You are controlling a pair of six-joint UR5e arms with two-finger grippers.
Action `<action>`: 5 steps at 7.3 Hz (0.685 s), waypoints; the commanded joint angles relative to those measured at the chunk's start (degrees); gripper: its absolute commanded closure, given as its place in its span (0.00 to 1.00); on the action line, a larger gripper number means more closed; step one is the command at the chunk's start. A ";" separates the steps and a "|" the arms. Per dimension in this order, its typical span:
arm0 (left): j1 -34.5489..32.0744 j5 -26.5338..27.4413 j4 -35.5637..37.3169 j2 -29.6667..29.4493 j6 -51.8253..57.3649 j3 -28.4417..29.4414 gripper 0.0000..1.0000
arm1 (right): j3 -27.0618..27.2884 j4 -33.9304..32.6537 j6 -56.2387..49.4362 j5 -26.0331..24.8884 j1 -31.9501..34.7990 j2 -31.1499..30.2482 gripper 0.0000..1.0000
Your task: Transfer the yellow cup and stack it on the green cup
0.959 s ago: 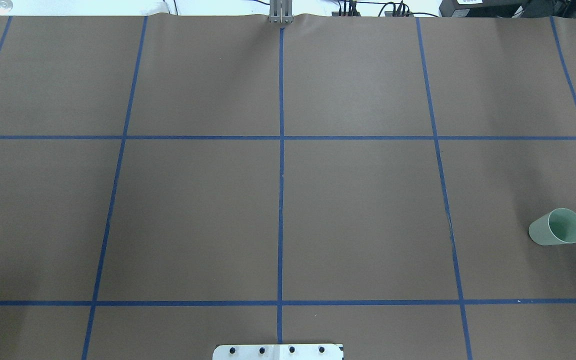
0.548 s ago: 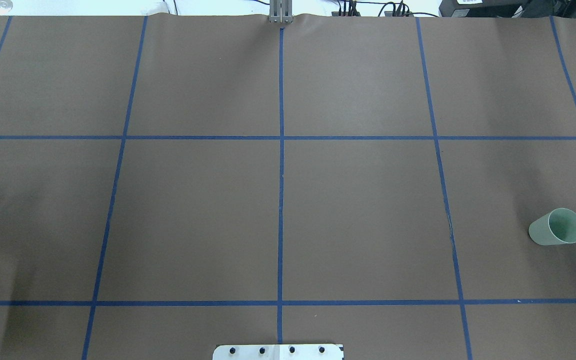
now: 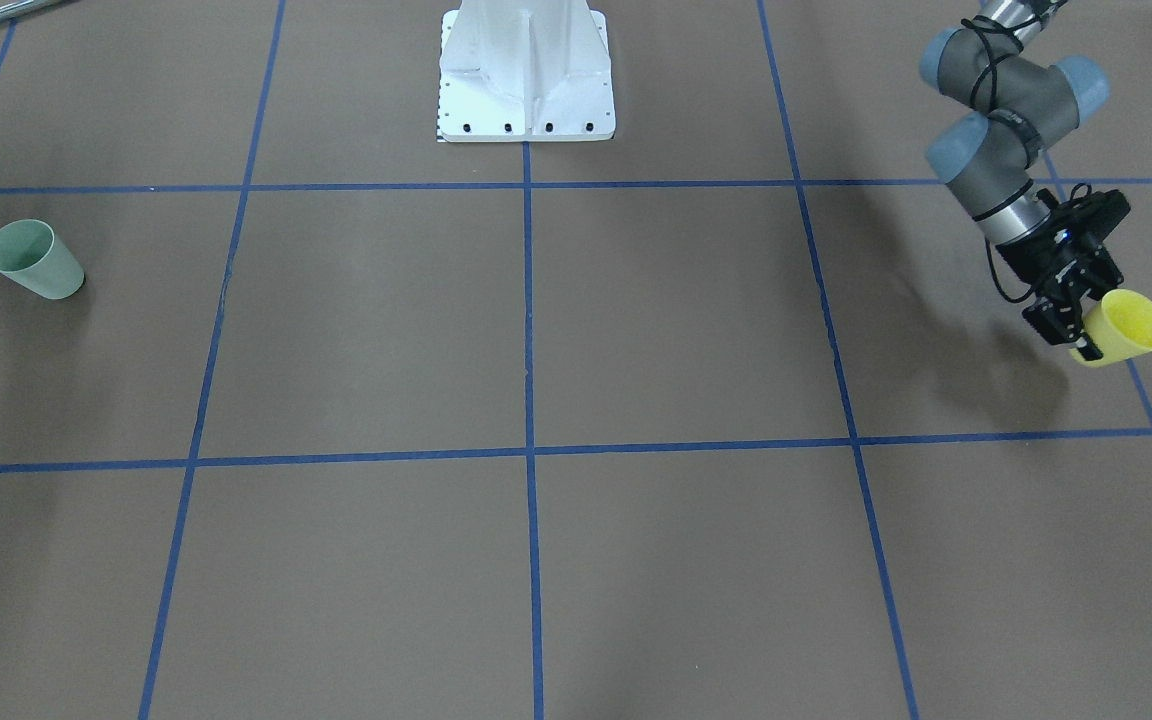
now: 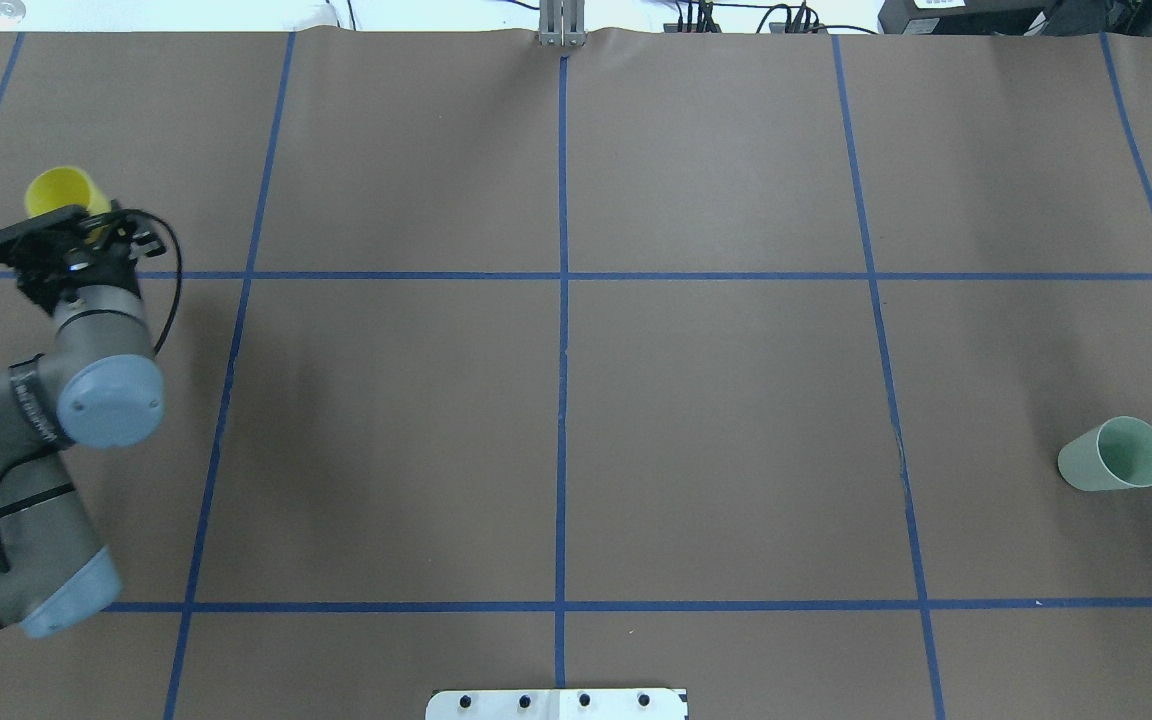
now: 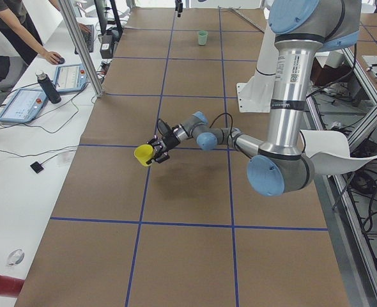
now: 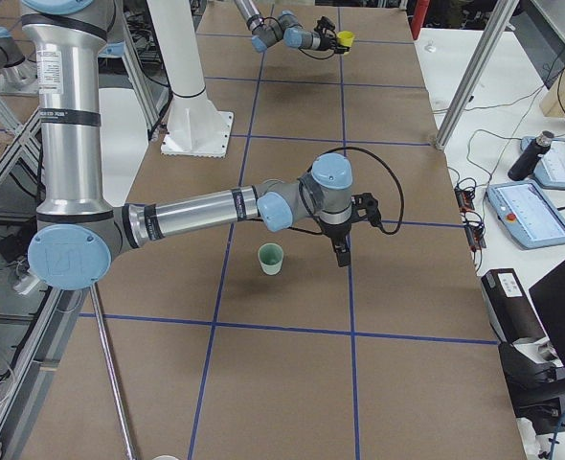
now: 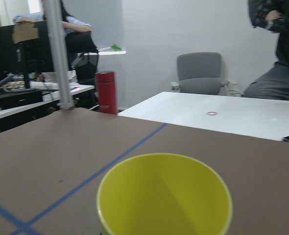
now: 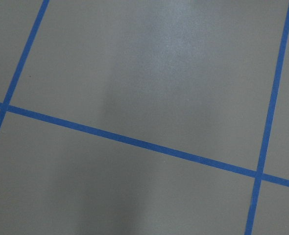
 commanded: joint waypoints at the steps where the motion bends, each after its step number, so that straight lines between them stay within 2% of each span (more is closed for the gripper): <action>1: 1.34 -0.49 -0.15 -14.79 12.92 1.98 0.80 | 0.23 0.12 0.42 1.84 -0.11 1.66 0.00; 2: 6.57 -0.58 -1.37 -18.86 16.63 3.03 0.79 | 0.06 0.12 1.12 3.76 -1.07 4.20 0.00; 3: 9.32 -1.11 -6.52 -24.64 19.28 6.52 0.78 | 0.06 0.12 4.70 4.39 -3.08 7.10 0.00; 4: 9.87 -2.16 -13.44 -28.71 27.40 13.34 0.75 | 0.32 0.29 10.91 4.40 -5.88 10.43 0.00; 5: 9.88 -6.17 -24.65 -31.97 36.36 18.63 0.77 | 0.41 0.29 17.32 4.31 -8.95 14.29 0.00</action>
